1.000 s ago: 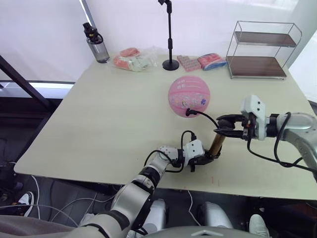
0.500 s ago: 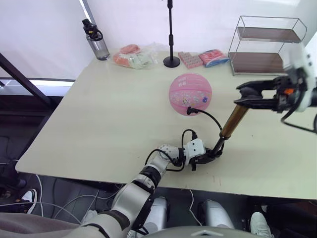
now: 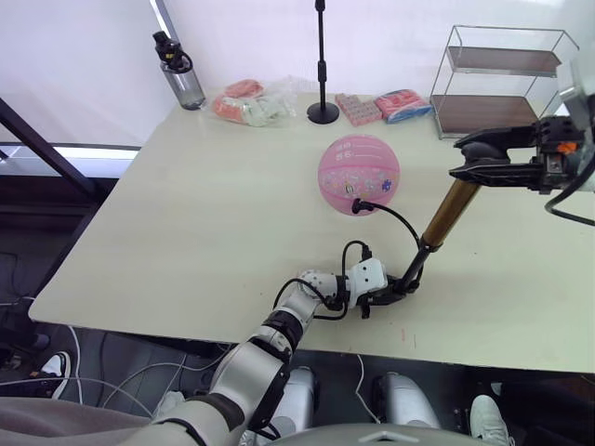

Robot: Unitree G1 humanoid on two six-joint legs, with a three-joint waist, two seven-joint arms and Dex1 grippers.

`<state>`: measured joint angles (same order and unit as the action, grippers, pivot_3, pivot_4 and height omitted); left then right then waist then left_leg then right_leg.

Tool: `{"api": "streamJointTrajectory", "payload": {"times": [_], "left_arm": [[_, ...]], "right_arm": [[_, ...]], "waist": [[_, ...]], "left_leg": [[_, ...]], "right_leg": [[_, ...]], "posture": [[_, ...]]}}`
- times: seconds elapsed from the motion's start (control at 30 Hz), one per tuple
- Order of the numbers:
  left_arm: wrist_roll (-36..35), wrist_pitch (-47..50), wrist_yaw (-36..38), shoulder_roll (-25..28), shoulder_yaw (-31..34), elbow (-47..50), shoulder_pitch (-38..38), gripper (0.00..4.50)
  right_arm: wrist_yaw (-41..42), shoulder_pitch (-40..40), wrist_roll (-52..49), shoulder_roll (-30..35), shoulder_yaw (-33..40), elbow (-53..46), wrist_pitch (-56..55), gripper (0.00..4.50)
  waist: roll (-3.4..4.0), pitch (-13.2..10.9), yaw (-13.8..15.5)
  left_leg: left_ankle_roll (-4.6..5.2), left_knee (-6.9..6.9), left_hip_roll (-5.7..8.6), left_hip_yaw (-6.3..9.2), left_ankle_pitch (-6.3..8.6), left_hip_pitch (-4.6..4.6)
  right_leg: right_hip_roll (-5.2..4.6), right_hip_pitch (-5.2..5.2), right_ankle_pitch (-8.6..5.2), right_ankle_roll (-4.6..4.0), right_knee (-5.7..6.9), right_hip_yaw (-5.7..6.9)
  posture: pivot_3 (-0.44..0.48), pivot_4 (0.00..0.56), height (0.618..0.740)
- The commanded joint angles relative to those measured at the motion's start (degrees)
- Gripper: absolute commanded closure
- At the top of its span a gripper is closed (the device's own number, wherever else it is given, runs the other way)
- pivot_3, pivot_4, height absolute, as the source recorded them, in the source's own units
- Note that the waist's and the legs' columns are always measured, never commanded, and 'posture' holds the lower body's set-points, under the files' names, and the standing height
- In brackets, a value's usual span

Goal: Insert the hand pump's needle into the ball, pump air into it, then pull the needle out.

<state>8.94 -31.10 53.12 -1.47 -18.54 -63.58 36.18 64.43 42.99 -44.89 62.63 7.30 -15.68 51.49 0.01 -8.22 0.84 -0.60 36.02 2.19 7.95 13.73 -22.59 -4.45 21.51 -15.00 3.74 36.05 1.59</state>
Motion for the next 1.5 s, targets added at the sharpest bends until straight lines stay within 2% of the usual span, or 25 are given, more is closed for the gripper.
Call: {"api": "streamJointTrajectory", "payload": {"times": [0.03, 0.17, 0.53, 0.8, 1.03, 1.33, 1.5], "left_arm": [[4.07, 2.90, -0.38, 1.81, -2.68, -5.85, -3.78, 3.41], [4.12, 2.91, -0.50, 1.79, -2.71, -5.81, -3.81, 3.41], [4.32, 2.97, -0.82, 1.93, -2.46, -5.65, -4.03, 3.41], [4.35, 2.90, -0.94, 1.90, -2.49, -5.58, -4.11, 3.41], [4.29, 2.96, -0.89, 1.79, -2.46, -5.60, -4.14, 3.41], [4.02, 2.95, -0.54, 1.58, -2.44, -5.33, -4.55, 3.41], [3.95, 2.93, -0.49, 1.53, -2.56, -5.22, -4.71, 3.41]], "right_arm": [[-1.95, -3.12, -0.01, -1.53, 2.01, -4.40, -1.93, 2.70], [-3.07, -10.91, 3.70, -4.30, -1.73, -7.10, -5.75, 2.70], [-5.53, -23.83, 17.17, -11.45, -11.81, -2.63, -18.77, 2.70], [-6.96, -28.24, 23.58, -15.71, -15.25, 0.07, -26.00, 2.70], [-4.62, -21.06, 15.71, -12.61, -7.81, -2.84, -18.73, 2.70], [-1.23, -6.43, 1.37, -5.25, 2.18, -2.74, -4.17, 2.70], [-0.07, -0.03, -0.81, -1.97, 3.83, 0.00, -1.16, 2.70]], "waist": [[0.00, 0.00, -0.05], [-0.18, 0.21, -0.08], [-0.44, 0.38, -0.36], [-0.41, 0.59, -0.55], [-0.37, 0.55, -0.42], [-0.17, 0.25, -0.01], [-0.09, 0.23, 0.00]], "left_leg": [[0.00, 0.01, 0.00, 0.00, 0.00, 0.00], [0.00, 0.09, -0.03, 0.01, 0.01, 0.08], [0.00, 0.18, -0.15, -0.13, 0.02, 0.63], [0.00, 0.18, -0.19, -0.29, 0.02, 0.77], [0.00, 0.19, -0.23, -0.35, 0.02, 0.77], [0.09, 0.21, -0.11, -0.40, 0.07, 0.50], [0.10, 0.23, -0.12, -0.46, 0.07, 0.43]], "right_leg": [[0.00, 0.00, 0.00, 0.00, 0.00, 0.00], [0.04, -0.02, 0.00, 0.00, 0.19, -0.03], [0.15, -0.28, -0.04, -0.01, 0.65, -0.17], [0.23, -0.32, -0.04, -0.01, 0.66, -0.44], [0.28, -0.29, -0.03, -0.01, 0.67, -0.54], [0.19, -0.10, -0.03, -0.02, 0.63, -0.63], [0.18, 0.01, -0.03, -0.02, 0.65, -0.68]], "posture": [[0.000, 0.150, 0.731], [0.000, 0.150, 0.731], [0.000, 0.150, 0.731], [0.000, 0.150, 0.731], [0.000, 0.150, 0.731], [0.000, 0.150, 0.731], [0.000, 0.150, 0.731]]}}
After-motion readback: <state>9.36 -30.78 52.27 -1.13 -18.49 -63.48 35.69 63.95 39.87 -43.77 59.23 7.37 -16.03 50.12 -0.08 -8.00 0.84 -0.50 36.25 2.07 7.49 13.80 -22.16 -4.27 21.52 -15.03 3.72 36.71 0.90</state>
